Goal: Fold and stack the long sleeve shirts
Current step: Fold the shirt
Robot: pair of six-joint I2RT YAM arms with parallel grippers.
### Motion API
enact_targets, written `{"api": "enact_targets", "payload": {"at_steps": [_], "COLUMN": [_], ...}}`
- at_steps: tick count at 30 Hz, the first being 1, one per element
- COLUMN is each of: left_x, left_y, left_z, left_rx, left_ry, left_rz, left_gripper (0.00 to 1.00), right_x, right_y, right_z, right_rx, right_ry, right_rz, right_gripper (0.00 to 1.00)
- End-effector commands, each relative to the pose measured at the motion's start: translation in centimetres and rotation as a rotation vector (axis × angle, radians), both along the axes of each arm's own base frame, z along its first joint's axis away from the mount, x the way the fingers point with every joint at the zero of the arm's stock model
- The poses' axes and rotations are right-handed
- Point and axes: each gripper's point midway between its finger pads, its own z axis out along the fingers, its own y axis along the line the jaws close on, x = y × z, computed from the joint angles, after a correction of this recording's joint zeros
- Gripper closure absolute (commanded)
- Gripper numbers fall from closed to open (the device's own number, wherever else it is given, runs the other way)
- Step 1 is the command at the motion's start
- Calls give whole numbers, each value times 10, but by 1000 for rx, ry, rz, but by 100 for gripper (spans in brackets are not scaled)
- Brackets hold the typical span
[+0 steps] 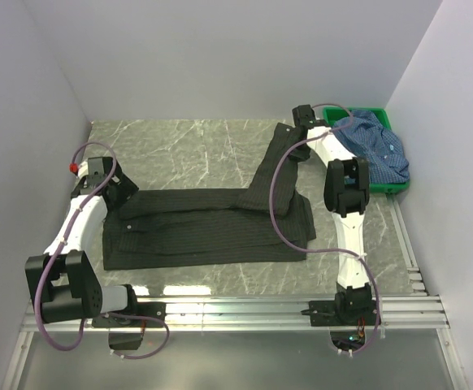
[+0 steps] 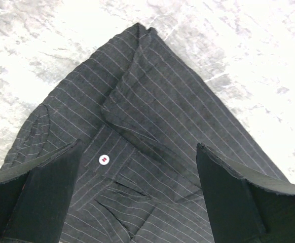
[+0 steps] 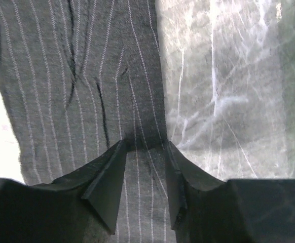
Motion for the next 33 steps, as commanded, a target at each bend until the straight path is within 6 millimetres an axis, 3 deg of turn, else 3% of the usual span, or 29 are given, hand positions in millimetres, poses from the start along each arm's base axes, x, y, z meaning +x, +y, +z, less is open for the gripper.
{"api": "enact_targets", "payload": {"at_steps": [1, 10, 12, 13, 14, 15, 19, 20, 22, 23, 25, 26, 28, 29, 30, 31, 32, 33], "left_x": [3, 3, 4, 4, 3, 4, 4, 4, 5, 5, 6, 6, 5, 5, 5, 5, 5, 5], "left_y": [6, 5, 5, 5, 6, 6, 5, 5, 5, 5, 5, 4, 4, 3, 2, 2, 0, 0], "left_z": [5, 7, 7, 8, 8, 8, 5, 6, 3, 4, 5, 5, 5, 5, 4, 5, 4, 4], "left_rx": [46, 43, 46, 48, 50, 50, 44, 43, 41, 41, 40, 39, 34, 31, 29, 26, 21, 20], "left_ry": [-29, -39, -41, -44, -44, -44, -37, -40, -31, -33, -35, -37, -38, -40, -37, -39, -40, -38], "left_rz": [-3, -8, -6, -8, -3, -3, -9, -8, -7, -9, -7, -7, -9, -10, -13, -14, -19, -19], "left_gripper": [1, 1, 1, 1, 1, 1, 1, 1, 2, 1, 2, 2, 2, 2, 2, 2, 2, 2], "right_x": [0, 6, 9, 3, 10, 5, 11, 15, 10, 8, -5, -16, -37, -53, -70, -84, -104, -124], "right_y": [3, 11, 17, 20, 24, 27, 25, 24, 26, 29, 34, 44, 55, 75, 83, 96, 119, 130], "right_z": [6, 3, 8, 0, 14, 10, 55, 86, 111, 147, 165, 197, 200, 224, 209, 209, 223, 203], "right_rx": [-28, -24, 4, 12, 18, 15, -2, -2, -4, -4, -2, 4, 11, 31, 33, 44, 69, 73], "right_ry": [9, 26, 5, 18, -38, -32, -145, -211, -260, -335, -367, -433, -434, -490, -456, -458, -495, -452], "right_rz": [34, 100, 130, 138, 142, 152, 149, 156, 173, 192, 219, 249, 289, 333, 361, 394, 442, 478], "right_gripper": [61, 73, 83, 98, 100, 100, 100, 100, 100, 100, 100, 100, 100, 100, 100, 100, 100, 100]}}
